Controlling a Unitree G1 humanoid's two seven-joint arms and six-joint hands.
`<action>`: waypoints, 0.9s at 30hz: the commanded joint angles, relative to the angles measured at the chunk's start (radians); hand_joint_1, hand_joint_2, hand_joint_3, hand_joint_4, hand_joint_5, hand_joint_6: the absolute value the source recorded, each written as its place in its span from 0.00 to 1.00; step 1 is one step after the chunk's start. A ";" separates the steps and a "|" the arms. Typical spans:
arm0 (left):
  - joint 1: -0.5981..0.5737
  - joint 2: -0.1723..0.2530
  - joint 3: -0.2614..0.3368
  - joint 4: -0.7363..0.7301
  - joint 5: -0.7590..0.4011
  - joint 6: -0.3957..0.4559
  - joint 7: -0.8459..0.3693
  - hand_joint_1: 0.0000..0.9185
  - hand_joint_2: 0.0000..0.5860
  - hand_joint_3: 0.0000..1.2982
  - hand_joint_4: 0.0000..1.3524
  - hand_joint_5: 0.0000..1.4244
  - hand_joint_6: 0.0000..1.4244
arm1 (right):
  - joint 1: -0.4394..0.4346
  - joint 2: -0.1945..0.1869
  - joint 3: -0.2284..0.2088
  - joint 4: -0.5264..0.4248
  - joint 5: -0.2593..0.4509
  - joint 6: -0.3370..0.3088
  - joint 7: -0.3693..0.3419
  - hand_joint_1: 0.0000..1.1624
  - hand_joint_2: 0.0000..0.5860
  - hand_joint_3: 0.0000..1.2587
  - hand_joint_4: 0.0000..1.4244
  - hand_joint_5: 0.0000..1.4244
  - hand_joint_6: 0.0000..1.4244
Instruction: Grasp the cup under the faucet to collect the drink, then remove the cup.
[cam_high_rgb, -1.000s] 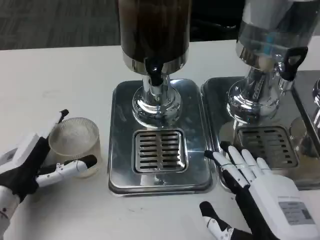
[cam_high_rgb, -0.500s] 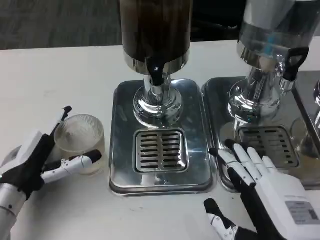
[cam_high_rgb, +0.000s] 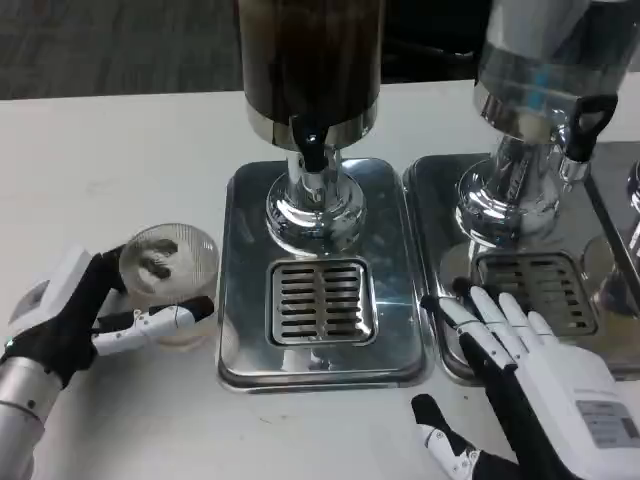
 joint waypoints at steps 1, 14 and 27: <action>0.034 -0.010 -0.023 0.007 0.022 0.013 0.016 0.47 0.15 0.39 0.42 0.61 0.79 | 0.004 -0.001 -0.003 -0.009 0.013 -0.006 -0.012 0.52 0.79 0.12 0.03 0.00 0.01; 0.078 -0.001 0.030 -0.052 -0.022 -0.077 0.133 0.61 0.00 0.54 0.62 0.74 0.94 | 0.002 0.002 0.000 0.000 0.025 -0.005 -0.017 0.52 0.79 0.12 0.03 0.00 0.01; 0.084 -0.019 0.083 -0.167 -0.044 -0.147 0.097 0.63 0.00 0.54 0.63 0.73 0.95 | 0.002 0.013 0.004 0.002 0.027 -0.006 -0.032 0.53 0.79 0.12 0.03 0.00 0.02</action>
